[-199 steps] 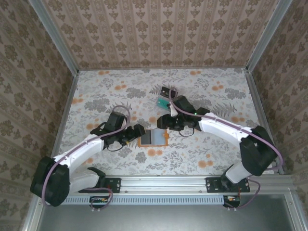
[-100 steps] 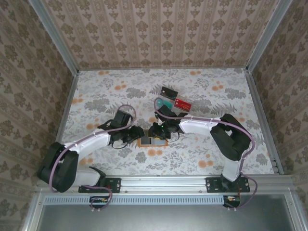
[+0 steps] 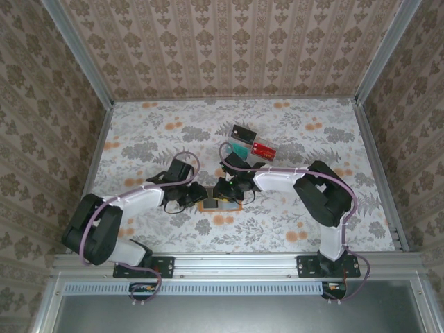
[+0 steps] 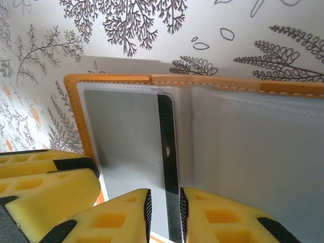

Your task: Take the credit cards out of the card holder

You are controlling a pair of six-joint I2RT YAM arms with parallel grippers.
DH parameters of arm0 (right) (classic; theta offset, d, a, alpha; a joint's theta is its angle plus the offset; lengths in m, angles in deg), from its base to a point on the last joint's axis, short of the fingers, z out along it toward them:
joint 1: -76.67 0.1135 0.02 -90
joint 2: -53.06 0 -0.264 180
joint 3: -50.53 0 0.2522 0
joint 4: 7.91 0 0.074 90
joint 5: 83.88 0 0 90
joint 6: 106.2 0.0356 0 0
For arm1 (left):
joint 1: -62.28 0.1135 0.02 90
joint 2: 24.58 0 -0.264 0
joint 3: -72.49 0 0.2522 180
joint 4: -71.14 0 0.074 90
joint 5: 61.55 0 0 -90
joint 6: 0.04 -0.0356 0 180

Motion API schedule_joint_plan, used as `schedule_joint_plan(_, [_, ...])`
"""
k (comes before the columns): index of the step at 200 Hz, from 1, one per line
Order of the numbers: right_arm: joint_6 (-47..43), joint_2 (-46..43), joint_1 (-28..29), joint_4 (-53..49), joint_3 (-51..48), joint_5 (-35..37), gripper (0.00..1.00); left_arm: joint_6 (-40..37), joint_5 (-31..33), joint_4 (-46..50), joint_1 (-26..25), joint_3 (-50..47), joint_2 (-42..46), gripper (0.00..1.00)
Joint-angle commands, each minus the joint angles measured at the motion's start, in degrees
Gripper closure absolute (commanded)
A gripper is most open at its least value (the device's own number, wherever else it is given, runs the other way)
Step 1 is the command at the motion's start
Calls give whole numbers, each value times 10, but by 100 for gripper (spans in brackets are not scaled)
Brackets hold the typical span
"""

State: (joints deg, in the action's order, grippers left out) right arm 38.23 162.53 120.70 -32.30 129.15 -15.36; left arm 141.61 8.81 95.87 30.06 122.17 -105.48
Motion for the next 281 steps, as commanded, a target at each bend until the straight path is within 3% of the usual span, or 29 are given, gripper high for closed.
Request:
schedule_joint_plan(1, [7, 10, 3, -5, 6, -3, 75, -2, 3, -9, -3, -7, -8, 78])
schedule_joint_plan(113, [0, 22, 3, -26, 9, 13, 77, 12, 4, -12, -3, -22, -50, 82])
schedule_joint_plan(164, [-10, 21, 1, 10, 2, -21, 85, 10, 6, -7, -3, -22, -50, 82])
schedule_joint_plan(239, [4, -18, -17, 231, -88, -102, 83, 9, 6, -8, -3, -19, -44, 83])
schedule_joint_plan(281, [8, -29, -18, 258, -104, -106, 88, 4, -4, -12, -2, -21, -41, 82])
